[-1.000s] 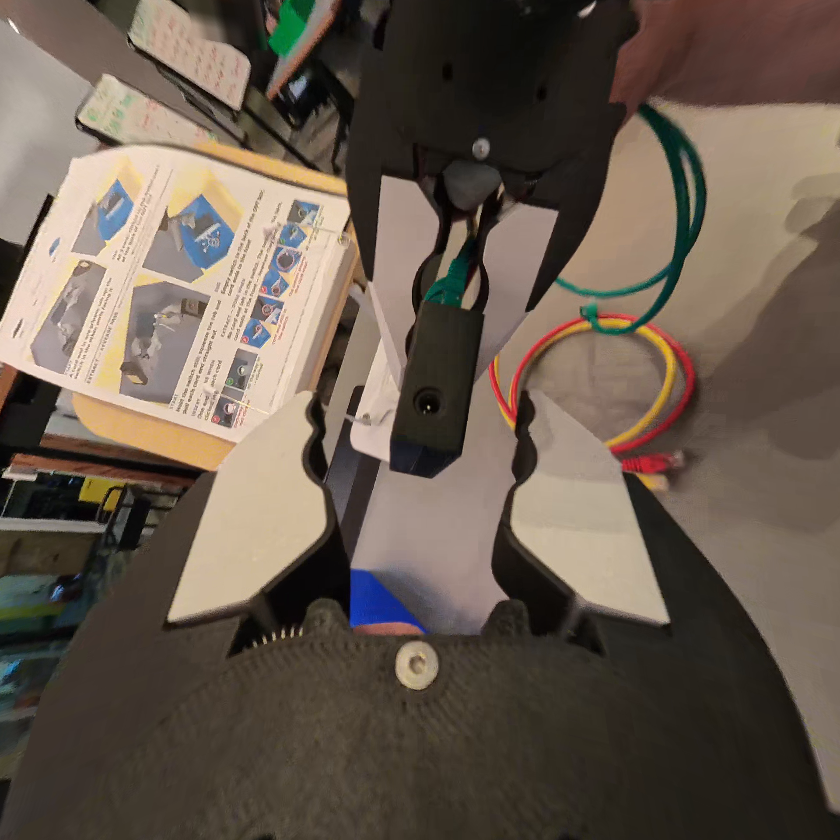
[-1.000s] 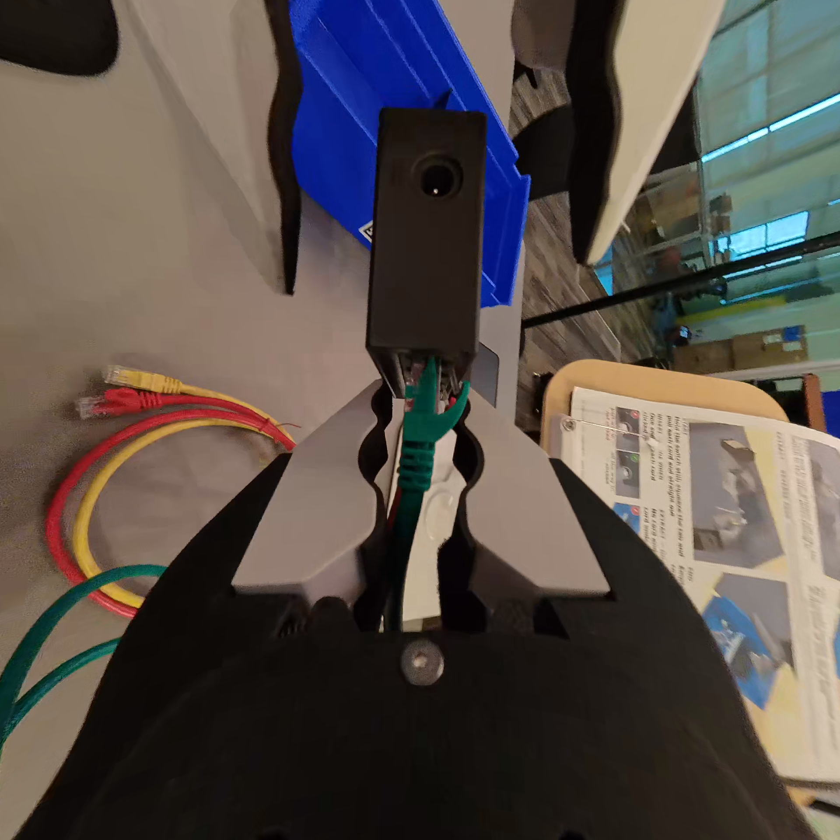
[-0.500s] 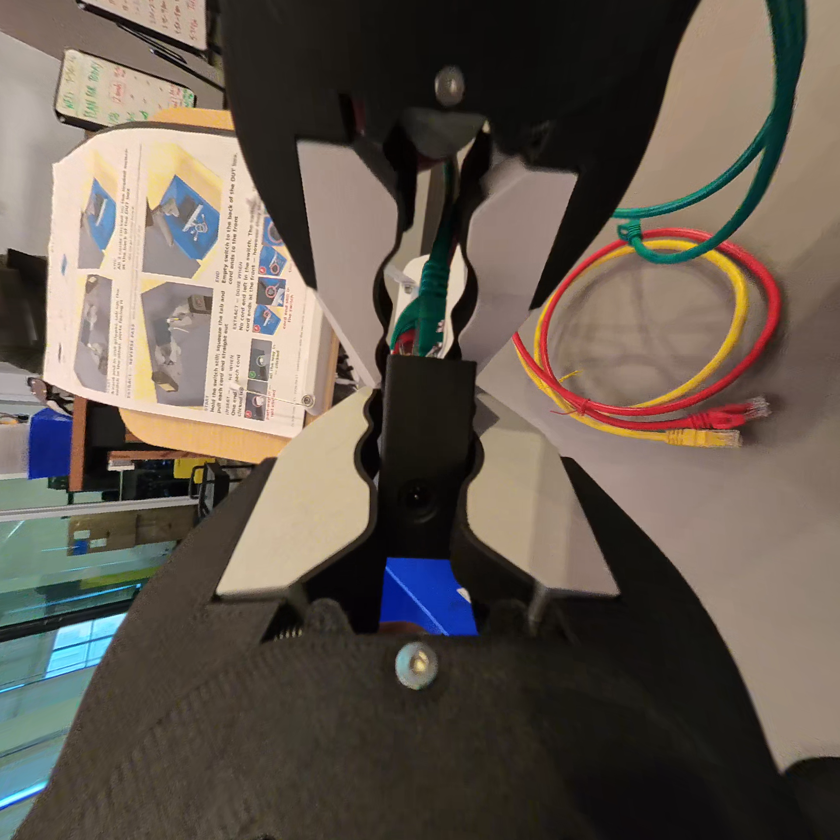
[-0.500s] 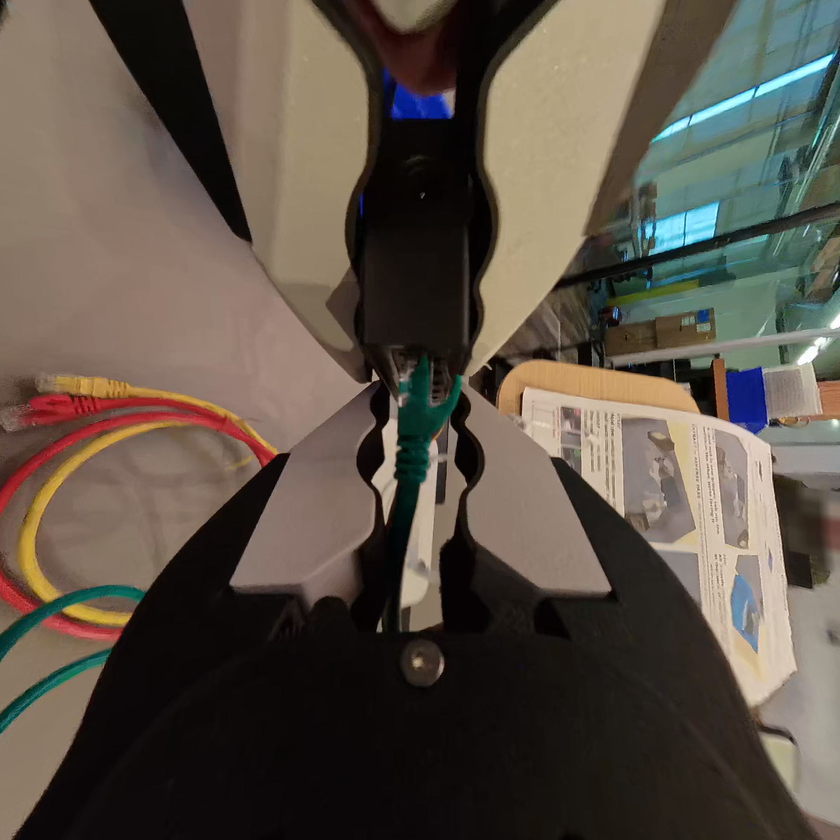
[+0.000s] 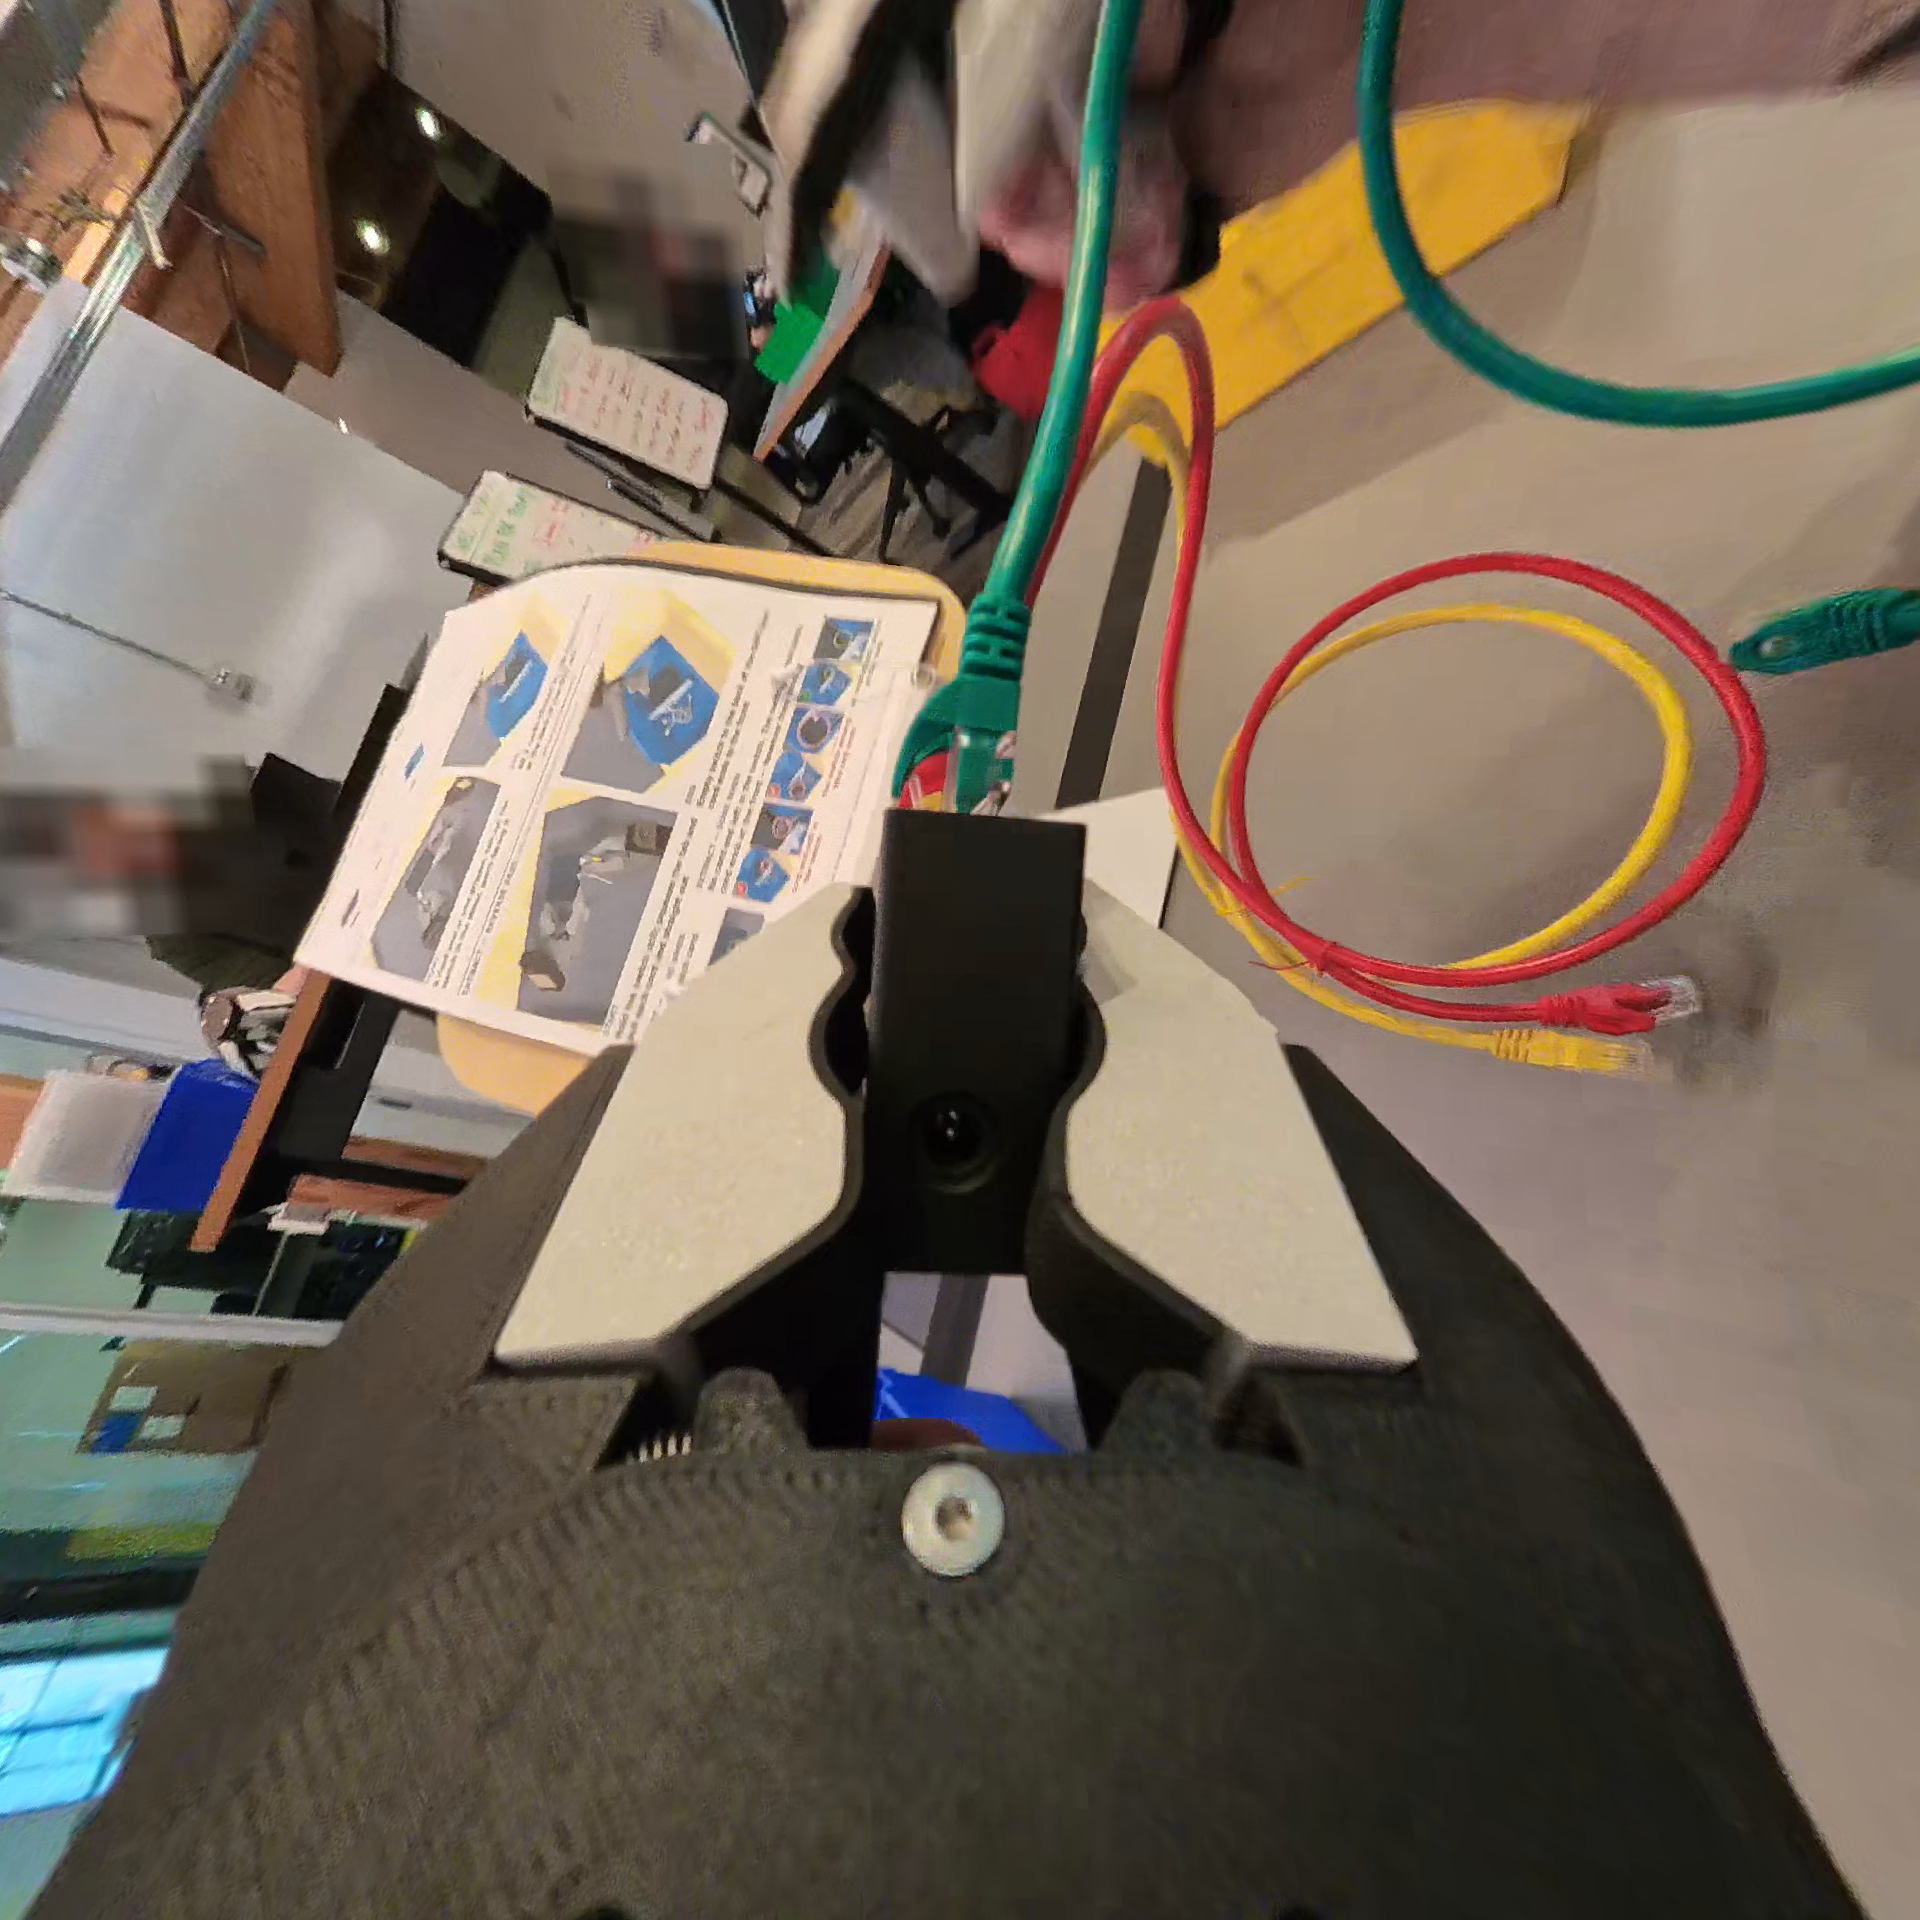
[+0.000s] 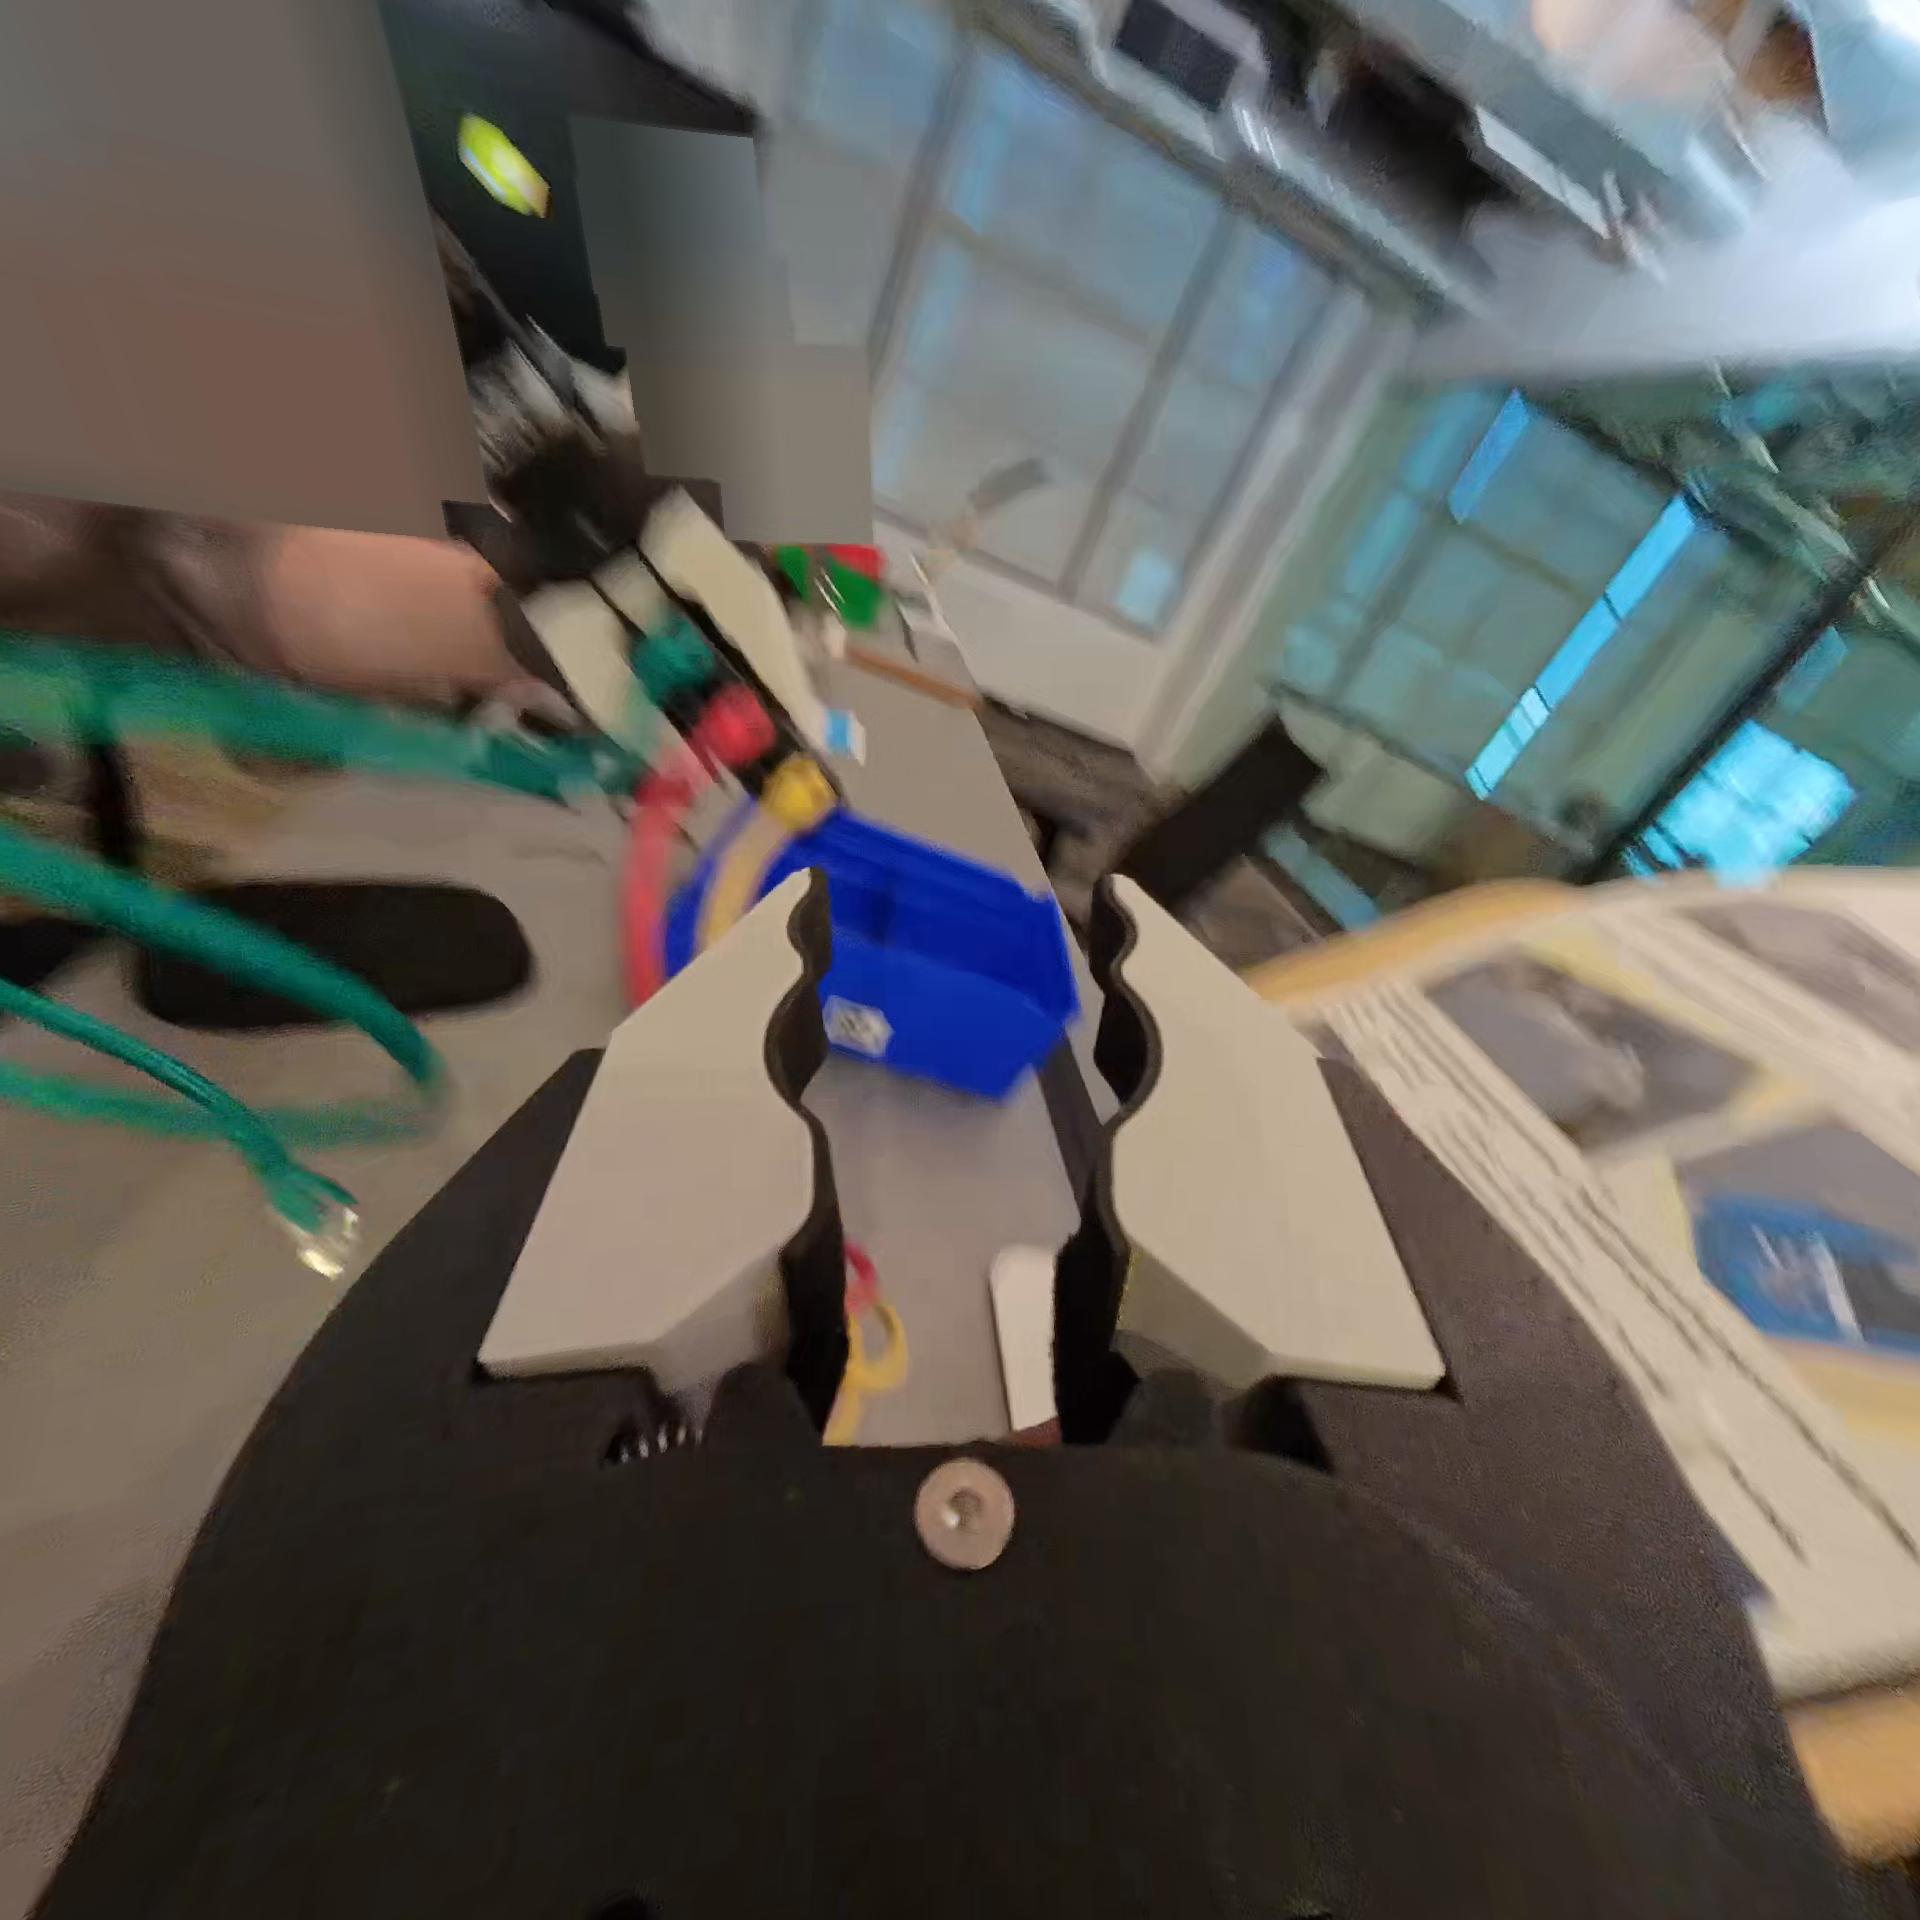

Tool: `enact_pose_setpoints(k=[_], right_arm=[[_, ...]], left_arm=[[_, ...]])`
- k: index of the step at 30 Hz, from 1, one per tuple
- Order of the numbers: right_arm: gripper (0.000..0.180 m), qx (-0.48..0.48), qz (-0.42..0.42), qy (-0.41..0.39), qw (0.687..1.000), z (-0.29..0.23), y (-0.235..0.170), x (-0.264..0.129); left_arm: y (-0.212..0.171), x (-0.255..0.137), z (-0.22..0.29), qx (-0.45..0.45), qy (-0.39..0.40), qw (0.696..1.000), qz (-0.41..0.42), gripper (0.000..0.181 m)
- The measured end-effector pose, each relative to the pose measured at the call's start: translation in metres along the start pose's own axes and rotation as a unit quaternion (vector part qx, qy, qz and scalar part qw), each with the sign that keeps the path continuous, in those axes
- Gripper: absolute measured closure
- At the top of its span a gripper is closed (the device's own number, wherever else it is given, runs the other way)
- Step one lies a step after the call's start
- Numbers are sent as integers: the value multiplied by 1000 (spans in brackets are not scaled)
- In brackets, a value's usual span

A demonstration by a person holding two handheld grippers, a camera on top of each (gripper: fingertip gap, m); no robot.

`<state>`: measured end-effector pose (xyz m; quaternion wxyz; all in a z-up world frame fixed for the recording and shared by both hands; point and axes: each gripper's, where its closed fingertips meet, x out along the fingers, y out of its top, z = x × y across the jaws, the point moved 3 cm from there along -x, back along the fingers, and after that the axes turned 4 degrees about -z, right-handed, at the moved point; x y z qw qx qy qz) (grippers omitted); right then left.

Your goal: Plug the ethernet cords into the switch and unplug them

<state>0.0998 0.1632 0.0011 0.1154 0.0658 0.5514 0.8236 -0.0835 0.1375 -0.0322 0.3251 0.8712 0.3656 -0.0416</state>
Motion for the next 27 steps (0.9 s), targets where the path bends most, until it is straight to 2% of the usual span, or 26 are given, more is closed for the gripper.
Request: enact_pose_setpoints(k=[2, 3, 6, 10, 14, 16, 22, 23, 26, 27], right_arm=[[132, -5, -61, -14, 998, 8, -35, 10], [132, -11, -63, -8, 998, 7, -42, 19], [129, -59, -33, 25, 997, -16, -35, 54], [131, -138, -78, 61, 986, -50, -34, 88], [139, -175, -86, 65, 979, -64, -31, 103], [150, -173, -64, 70, 980, -68, -25, 105], [154, -182, -100, 69, 976, -65, -35, 103], [154, -181, -109, 67, 975, -63, -39, 104], [154, -194, -151, 55, 968, -58, -50, 104], [154, -196, -153, 54, 967, -58, -50, 105]], left_arm=[[9, -4, -4, -17, -1, 1000, 25, 149], [14, -5, -4, -26, -8, 999, 36, 149], [23, -1, 1, -22, -16, 999, 42, 149], [30, 8, 13, 3, -29, 999, 42, 149], [35, 16, 21, 11, -40, 998, 54, 149], [37, 18, 22, 7, -47, 997, 62, 149], [30, 25, 19, -19, -51, 997, 59, 147], [29, 25, 18, -11, -47, 998, 49, 140], [22, 31, 15, 1, -39, 999, -27, 91], [20, 32, 16, 11, -43, 998, -50, 92]])
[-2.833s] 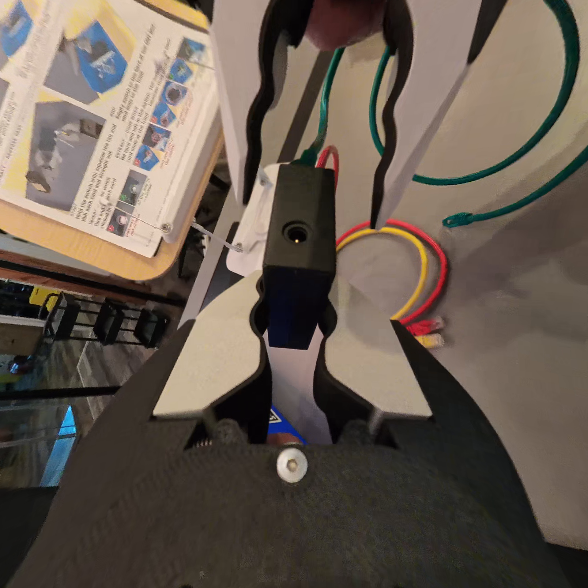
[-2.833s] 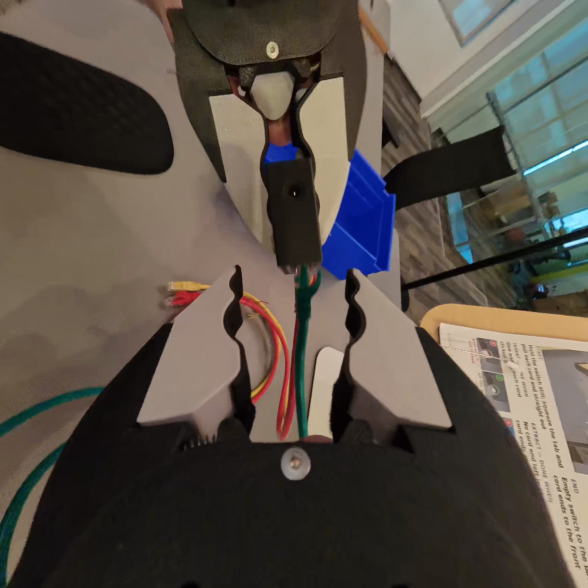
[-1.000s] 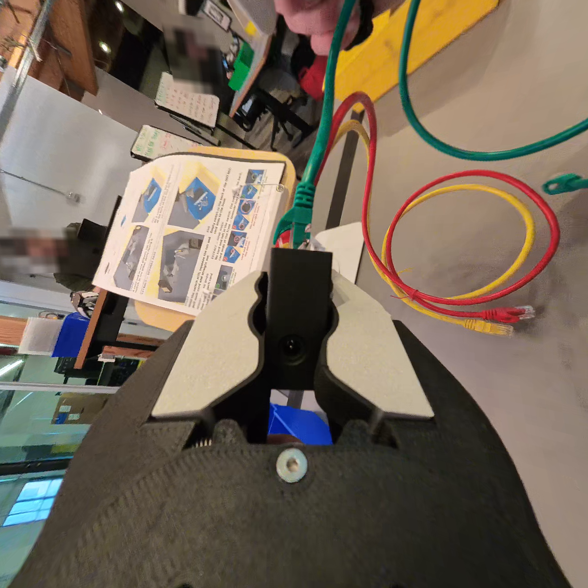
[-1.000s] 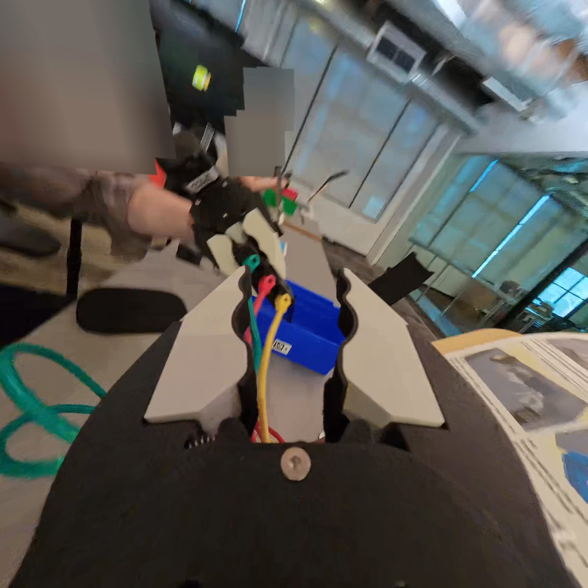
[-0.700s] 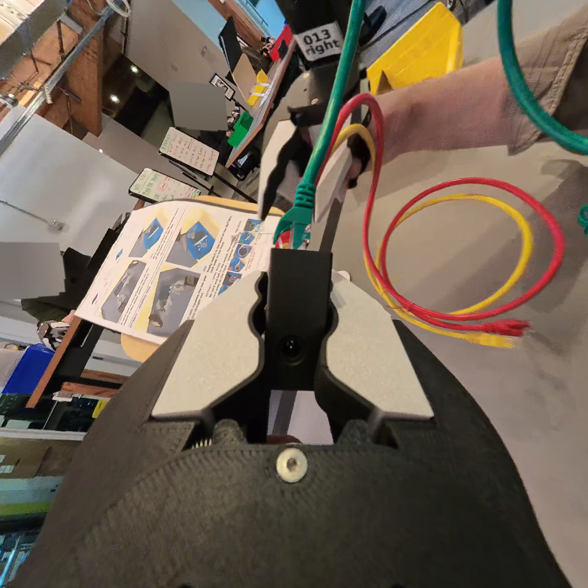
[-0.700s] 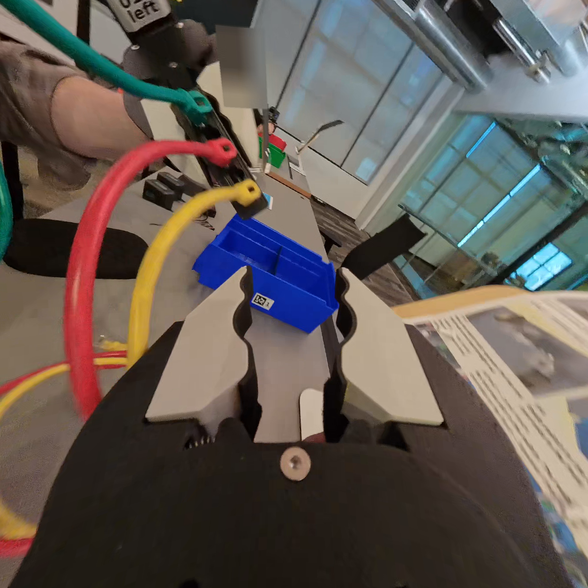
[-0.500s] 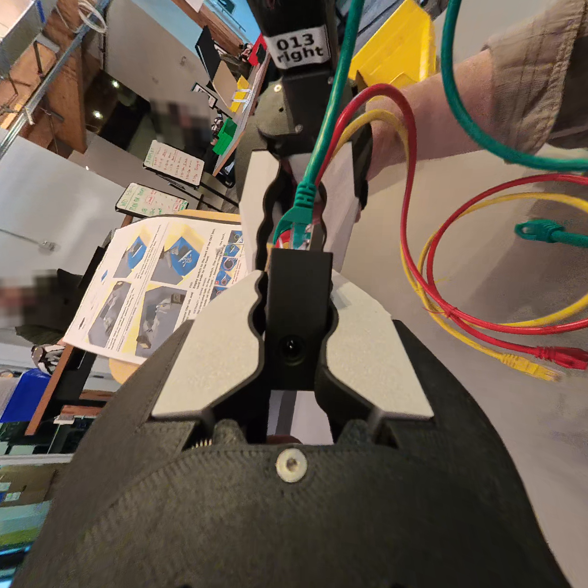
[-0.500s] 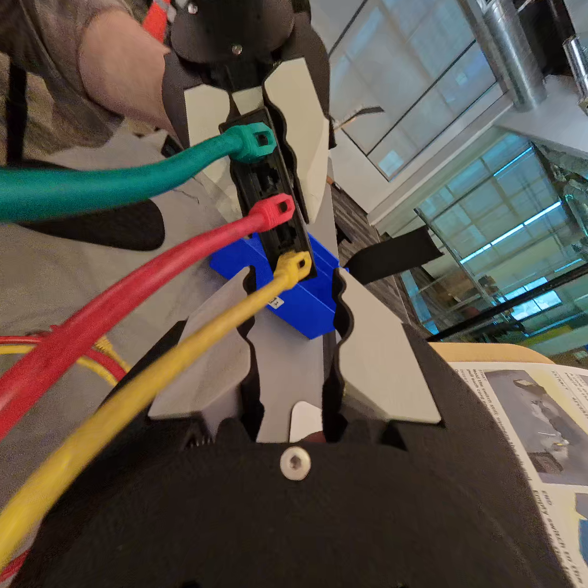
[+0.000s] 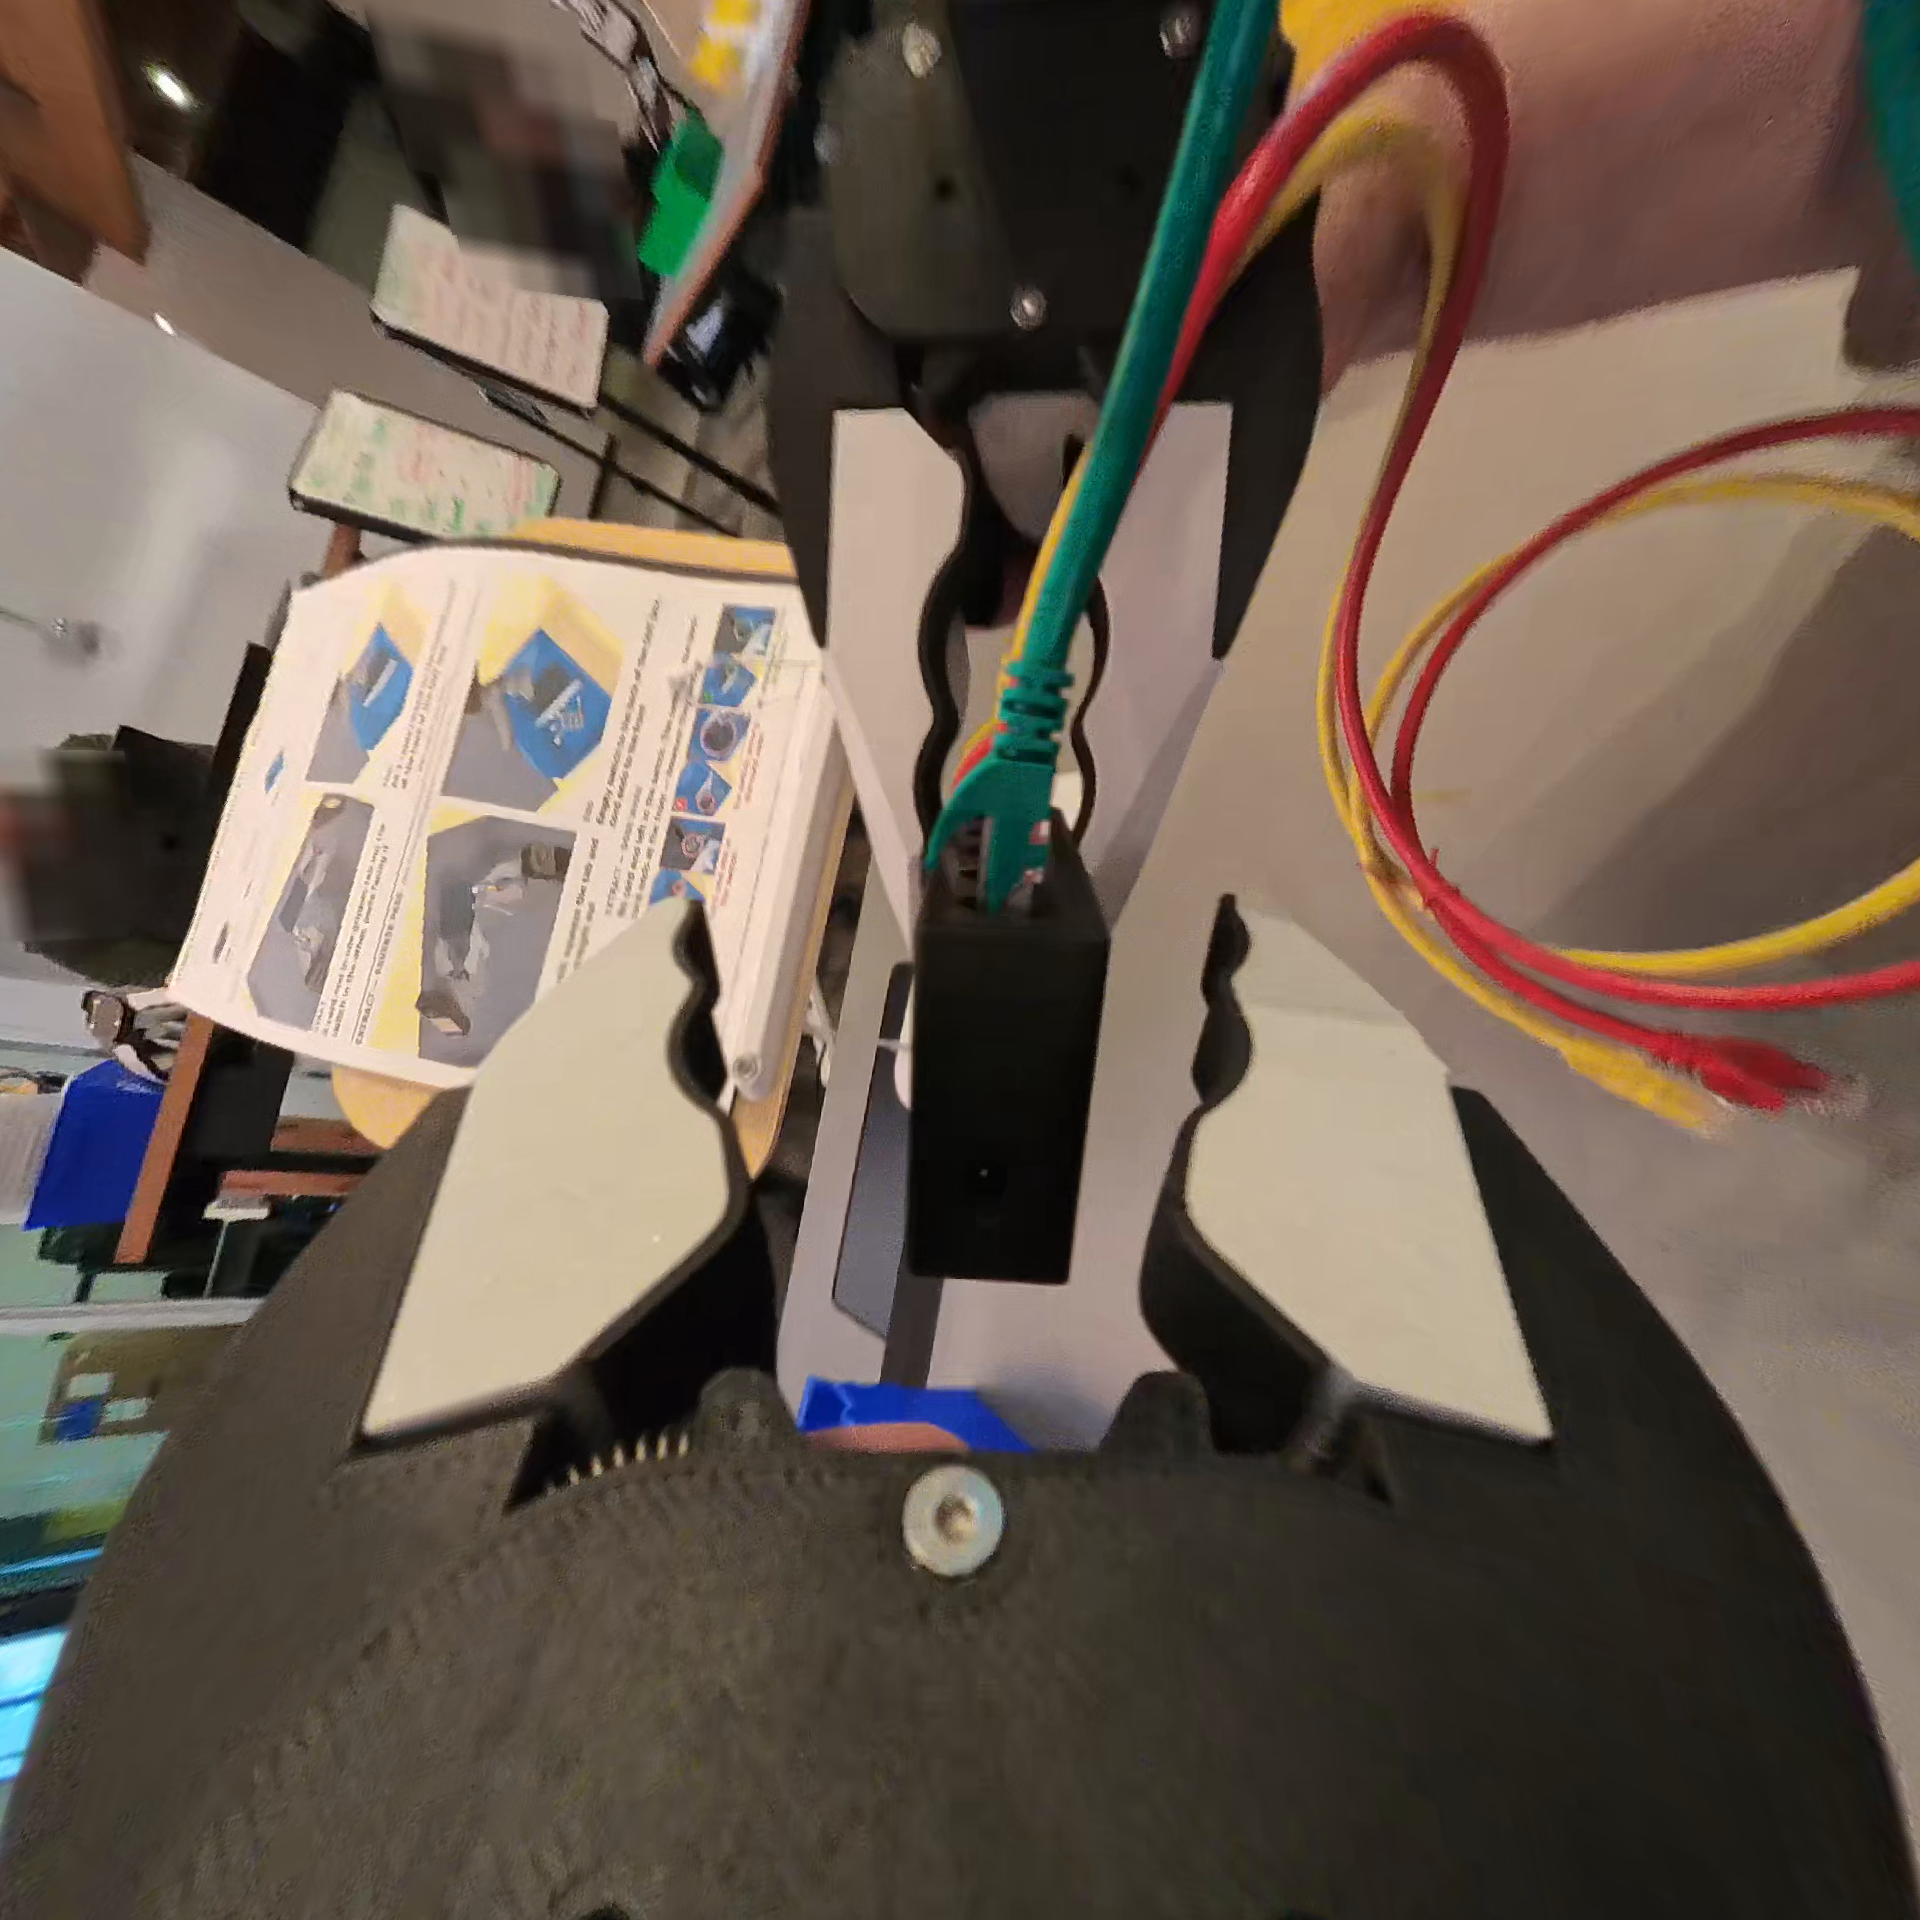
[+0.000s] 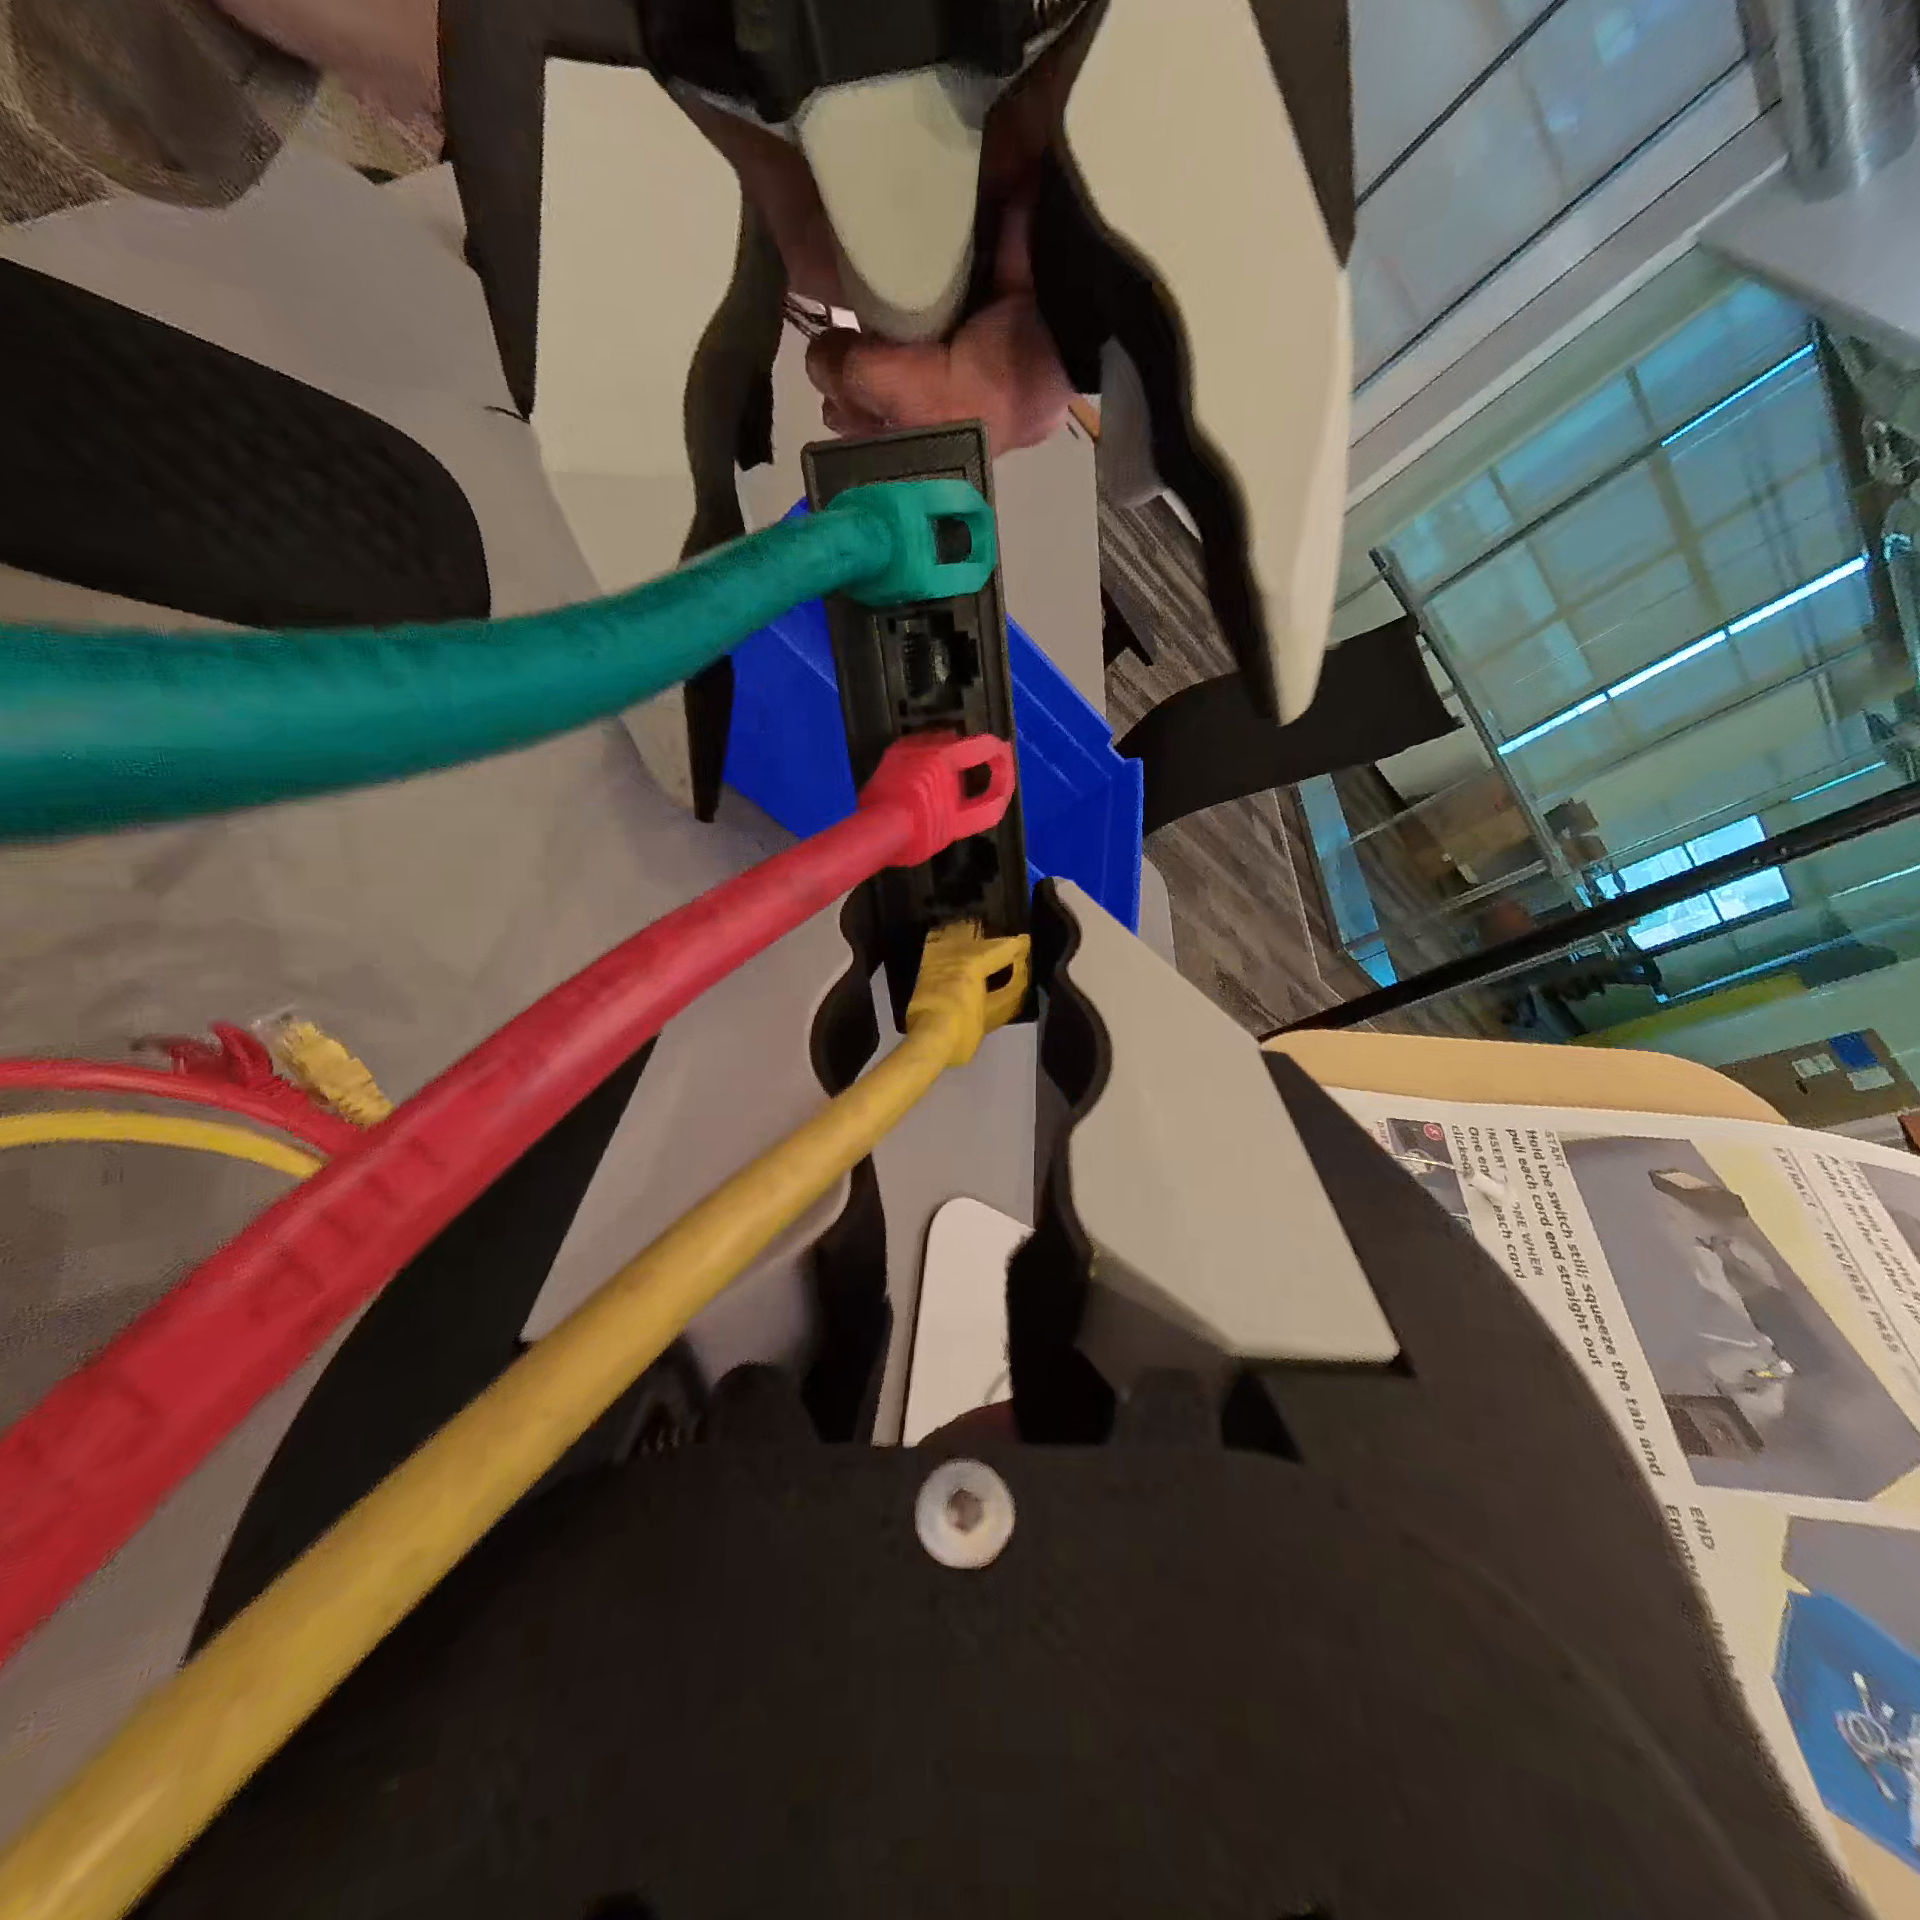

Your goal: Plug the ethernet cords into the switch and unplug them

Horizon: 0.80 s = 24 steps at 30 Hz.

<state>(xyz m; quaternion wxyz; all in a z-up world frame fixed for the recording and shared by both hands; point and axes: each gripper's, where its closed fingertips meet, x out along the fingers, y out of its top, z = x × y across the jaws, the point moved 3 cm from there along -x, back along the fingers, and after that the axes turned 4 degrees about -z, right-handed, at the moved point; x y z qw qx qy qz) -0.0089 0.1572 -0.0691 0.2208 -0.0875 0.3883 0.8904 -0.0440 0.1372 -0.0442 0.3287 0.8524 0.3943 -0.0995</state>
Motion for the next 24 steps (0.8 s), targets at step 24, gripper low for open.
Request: enact_pose_setpoints(k=[24], right_arm=[[134, 20, -49, -51, 997, 21, -20, -12]], left_arm=[[-15, 24, -7, 50, 39, 990, -124, 131]])
